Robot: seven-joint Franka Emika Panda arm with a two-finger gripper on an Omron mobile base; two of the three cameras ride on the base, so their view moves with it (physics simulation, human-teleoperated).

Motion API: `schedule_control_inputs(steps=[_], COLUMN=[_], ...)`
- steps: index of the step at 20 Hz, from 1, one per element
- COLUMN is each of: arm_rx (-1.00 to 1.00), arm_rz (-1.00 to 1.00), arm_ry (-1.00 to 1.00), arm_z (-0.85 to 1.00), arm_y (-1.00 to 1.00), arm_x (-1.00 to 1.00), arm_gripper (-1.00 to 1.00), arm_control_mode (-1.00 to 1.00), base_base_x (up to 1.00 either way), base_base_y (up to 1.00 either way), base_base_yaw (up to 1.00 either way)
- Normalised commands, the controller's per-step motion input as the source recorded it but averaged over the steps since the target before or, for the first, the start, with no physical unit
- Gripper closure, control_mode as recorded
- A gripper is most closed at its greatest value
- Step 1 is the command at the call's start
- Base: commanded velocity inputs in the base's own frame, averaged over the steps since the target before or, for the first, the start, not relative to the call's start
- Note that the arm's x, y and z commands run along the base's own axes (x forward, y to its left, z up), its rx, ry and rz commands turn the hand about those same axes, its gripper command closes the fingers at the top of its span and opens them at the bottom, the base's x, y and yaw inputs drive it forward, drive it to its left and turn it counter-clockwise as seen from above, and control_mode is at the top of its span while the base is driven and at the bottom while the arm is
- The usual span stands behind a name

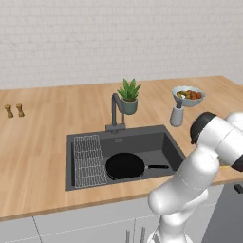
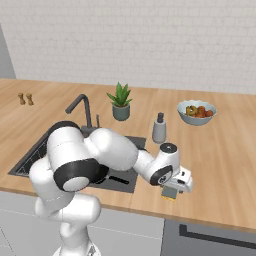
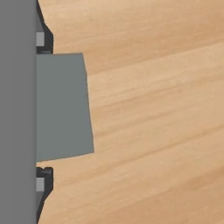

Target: Pick the pan and sponge and place them into the sink. Then turn on the water.

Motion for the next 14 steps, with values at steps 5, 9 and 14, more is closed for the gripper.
schedule_control_inputs(steps=[5,9,14], arm_rx=[0.0,0.0,0.0], arm_rz=[0.0,0.0,0.0], arm_ry=[0.03,0.1,0.09], arm_z=[-0.49,-0.71,-0.74], arm_y=[-0.03,0.0,0.13], arm_x=[0.0,-0.02,-0.24], arm_gripper=[-1.0,1.0,1.0], arm_control_mode=[-1.0,-1.0,-1.0], base_base_x=[0.0,0.0,0.0], base_base_y=[0.0,0.0,0.0], base_base_yaw=[0.0,0.0,0.0])
